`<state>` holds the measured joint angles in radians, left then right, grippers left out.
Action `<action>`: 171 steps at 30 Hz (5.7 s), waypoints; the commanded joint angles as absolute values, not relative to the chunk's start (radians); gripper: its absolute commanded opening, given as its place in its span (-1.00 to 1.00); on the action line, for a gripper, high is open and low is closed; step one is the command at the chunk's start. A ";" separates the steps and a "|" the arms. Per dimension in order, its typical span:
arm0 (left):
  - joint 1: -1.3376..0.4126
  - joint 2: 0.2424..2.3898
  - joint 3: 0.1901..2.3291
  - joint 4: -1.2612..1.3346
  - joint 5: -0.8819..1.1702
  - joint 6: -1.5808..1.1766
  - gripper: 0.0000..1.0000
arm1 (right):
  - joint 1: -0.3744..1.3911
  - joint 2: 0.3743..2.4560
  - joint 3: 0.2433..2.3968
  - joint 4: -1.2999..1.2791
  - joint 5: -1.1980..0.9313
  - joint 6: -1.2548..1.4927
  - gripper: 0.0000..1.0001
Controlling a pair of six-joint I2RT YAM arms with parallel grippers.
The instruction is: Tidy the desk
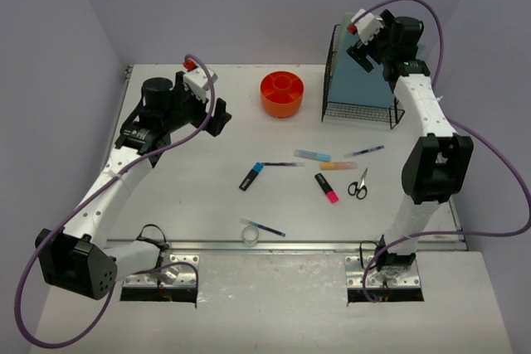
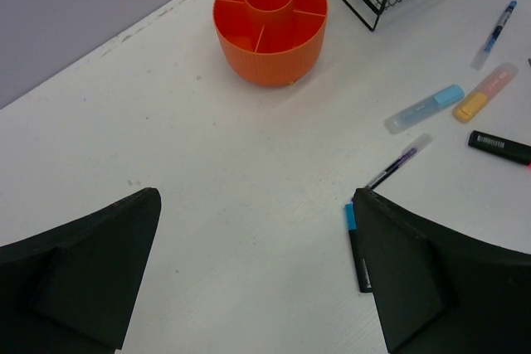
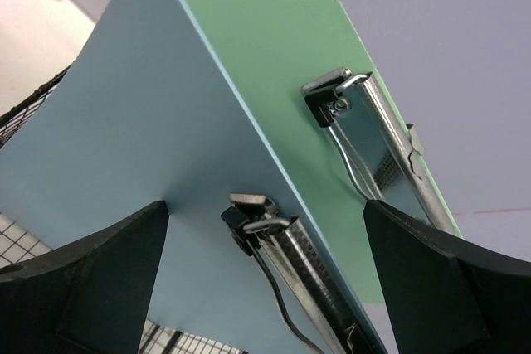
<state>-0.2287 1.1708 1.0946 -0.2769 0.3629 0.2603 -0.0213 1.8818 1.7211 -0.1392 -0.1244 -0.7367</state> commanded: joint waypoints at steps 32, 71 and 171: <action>-0.235 1.158 1.128 -0.228 0.367 0.254 1.00 | -0.014 1.931 1.845 0.183 0.304 -0.734 0.97; -0.249 1.233 1.077 -0.453 0.439 0.343 0.65 | 0.037 1.214 1.342 -0.457 -0.229 -0.200 0.77; -0.253 1.293 1.058 -0.379 0.477 0.299 1.00 | 0.072 2.240 1.906 -0.725 -0.450 -1.043 0.33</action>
<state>-0.2436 1.3182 1.0260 -0.3943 0.4812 0.2867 0.0681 2.2989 1.9692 -0.7365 -0.3955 -0.9680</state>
